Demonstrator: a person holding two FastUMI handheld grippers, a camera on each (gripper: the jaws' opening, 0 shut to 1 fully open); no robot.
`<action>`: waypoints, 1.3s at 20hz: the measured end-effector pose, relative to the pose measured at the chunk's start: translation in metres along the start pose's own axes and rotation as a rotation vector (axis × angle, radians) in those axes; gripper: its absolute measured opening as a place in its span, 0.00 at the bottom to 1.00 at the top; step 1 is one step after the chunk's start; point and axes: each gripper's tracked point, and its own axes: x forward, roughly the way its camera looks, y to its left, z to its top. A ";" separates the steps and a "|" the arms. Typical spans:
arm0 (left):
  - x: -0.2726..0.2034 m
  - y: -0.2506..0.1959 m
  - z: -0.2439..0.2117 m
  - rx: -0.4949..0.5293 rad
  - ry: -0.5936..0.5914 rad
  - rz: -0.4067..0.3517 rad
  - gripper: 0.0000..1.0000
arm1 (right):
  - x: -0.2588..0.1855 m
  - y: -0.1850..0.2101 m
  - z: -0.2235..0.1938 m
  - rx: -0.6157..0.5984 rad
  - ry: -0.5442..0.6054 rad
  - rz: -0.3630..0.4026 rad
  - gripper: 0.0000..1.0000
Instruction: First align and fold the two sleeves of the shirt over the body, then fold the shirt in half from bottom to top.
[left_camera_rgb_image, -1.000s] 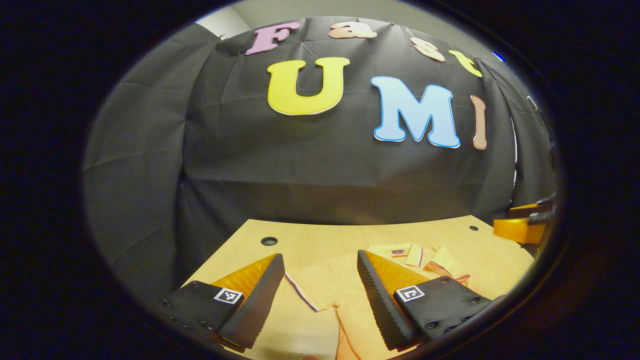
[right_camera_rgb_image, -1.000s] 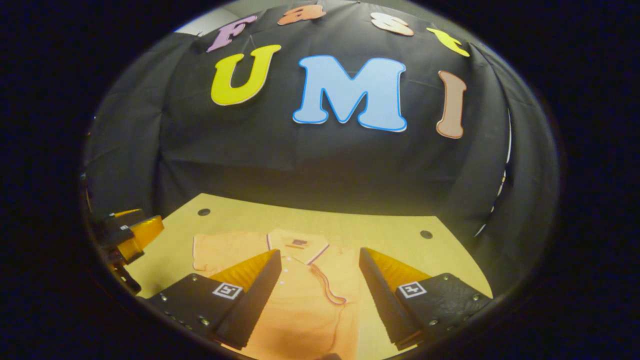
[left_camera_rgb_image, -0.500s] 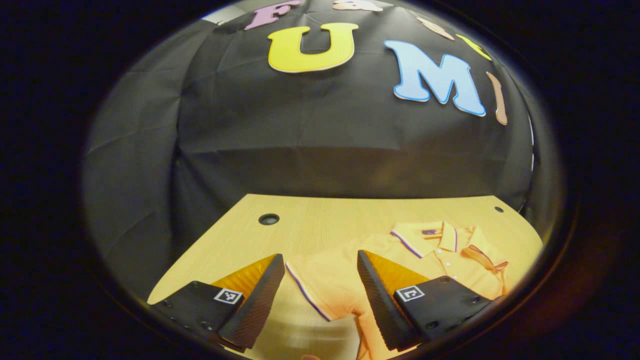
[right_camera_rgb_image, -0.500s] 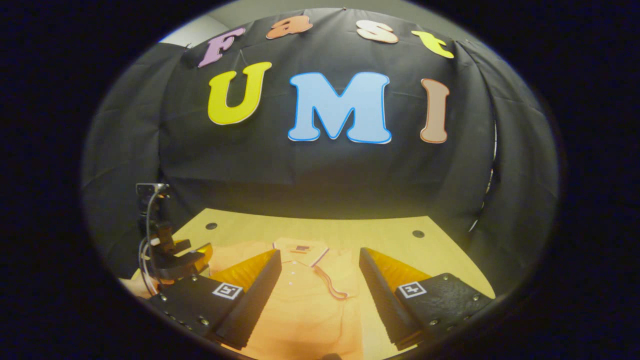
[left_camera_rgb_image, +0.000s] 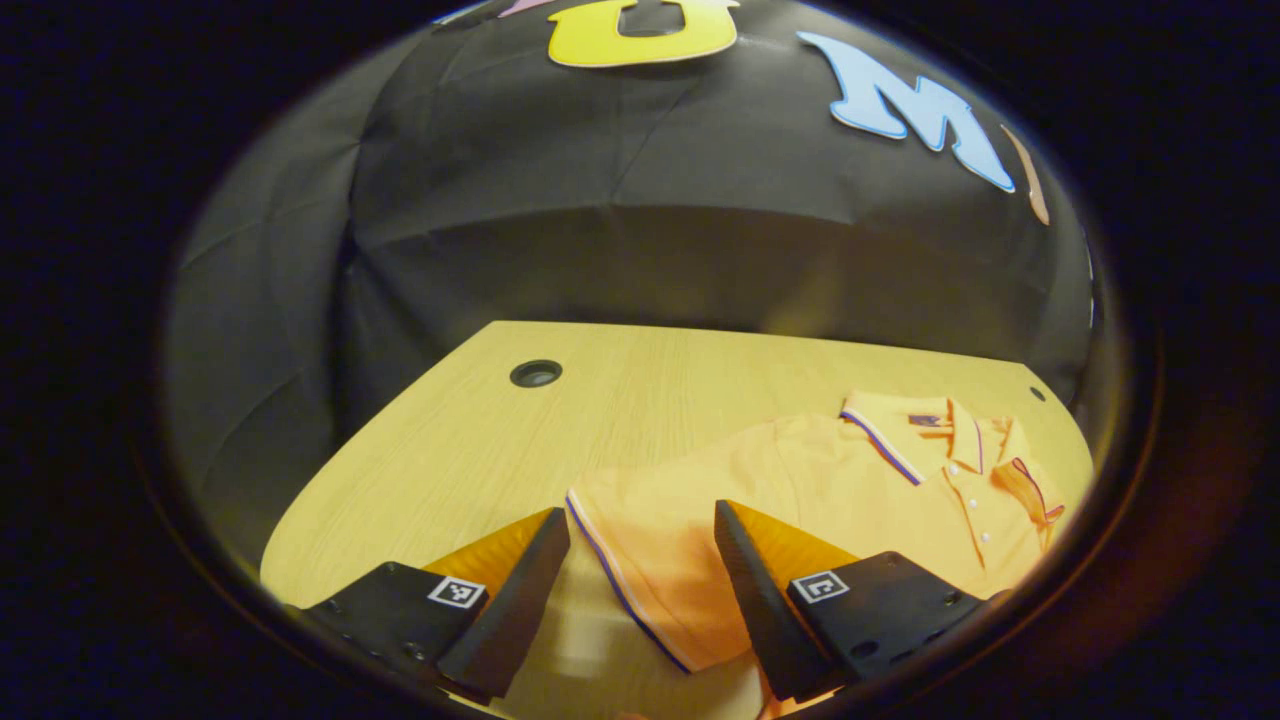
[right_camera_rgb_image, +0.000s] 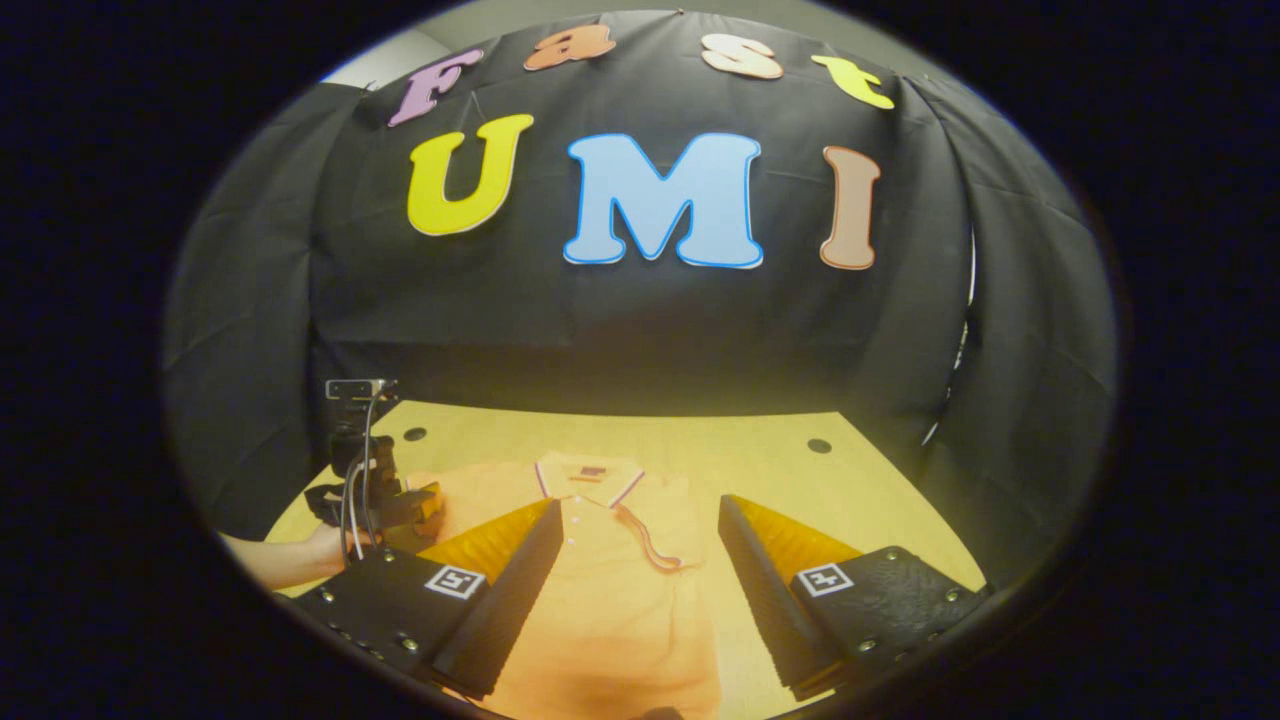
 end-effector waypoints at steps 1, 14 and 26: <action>0.004 0.002 -0.002 0.006 0.008 0.004 0.94 | 0.000 0.000 -0.001 0.005 0.004 -0.001 0.98; 0.017 -0.007 -0.011 0.042 0.069 0.000 0.78 | -0.012 -0.022 -0.013 0.088 0.019 -0.042 0.98; 0.018 -0.025 -0.008 0.082 0.077 -0.014 0.08 | -0.026 -0.019 -0.016 0.111 0.012 -0.062 0.98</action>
